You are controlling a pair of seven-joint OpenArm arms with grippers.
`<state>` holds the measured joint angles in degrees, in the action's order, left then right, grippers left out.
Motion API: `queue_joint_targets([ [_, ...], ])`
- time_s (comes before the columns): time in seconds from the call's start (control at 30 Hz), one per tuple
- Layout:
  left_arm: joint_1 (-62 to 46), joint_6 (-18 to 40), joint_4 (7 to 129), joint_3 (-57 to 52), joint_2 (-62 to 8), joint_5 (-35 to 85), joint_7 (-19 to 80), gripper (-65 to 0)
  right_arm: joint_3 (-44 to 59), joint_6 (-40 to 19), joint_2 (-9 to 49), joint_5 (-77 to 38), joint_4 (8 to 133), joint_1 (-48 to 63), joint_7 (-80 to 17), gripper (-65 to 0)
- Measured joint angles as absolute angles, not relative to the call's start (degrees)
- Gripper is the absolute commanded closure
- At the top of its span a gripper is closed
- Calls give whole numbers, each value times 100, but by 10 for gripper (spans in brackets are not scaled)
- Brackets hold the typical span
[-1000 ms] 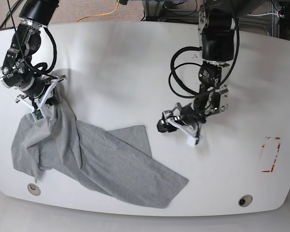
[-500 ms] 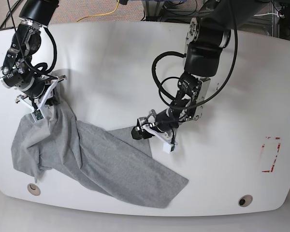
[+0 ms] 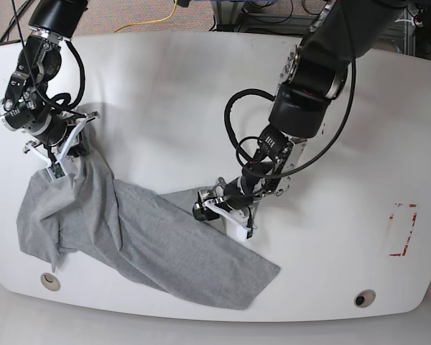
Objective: Layout the t-shirt on the table in an organized manner, then fold the t-shirt properly
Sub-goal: 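Lower the t-shirt and move the left gripper to its hem edge, then grasp the hem edge with the left gripper and pull it away from the right gripper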
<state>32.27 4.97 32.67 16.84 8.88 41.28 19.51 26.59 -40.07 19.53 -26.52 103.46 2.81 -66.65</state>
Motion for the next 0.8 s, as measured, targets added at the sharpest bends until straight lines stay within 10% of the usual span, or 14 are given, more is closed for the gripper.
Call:
queue_joint_targets([
  [0.23, 3385, 449, 3020, 2091, 884, 4392, 1848, -363, 2663, -4007, 1953, -2659, 10346, 276, -6663, -8],
  [0.6, 3317, 252, 3000, 2176, 882, 4512, 1839, 0, 2663, -4007, 1953, -2657, 10346, 276, -6663, -8],
  [0.8, 3304, 235, 2982, 2182, 886, 4510, 1787, 0, 2663, -4007, 1953, -2674, 10346, 276, -6665, -8],
])
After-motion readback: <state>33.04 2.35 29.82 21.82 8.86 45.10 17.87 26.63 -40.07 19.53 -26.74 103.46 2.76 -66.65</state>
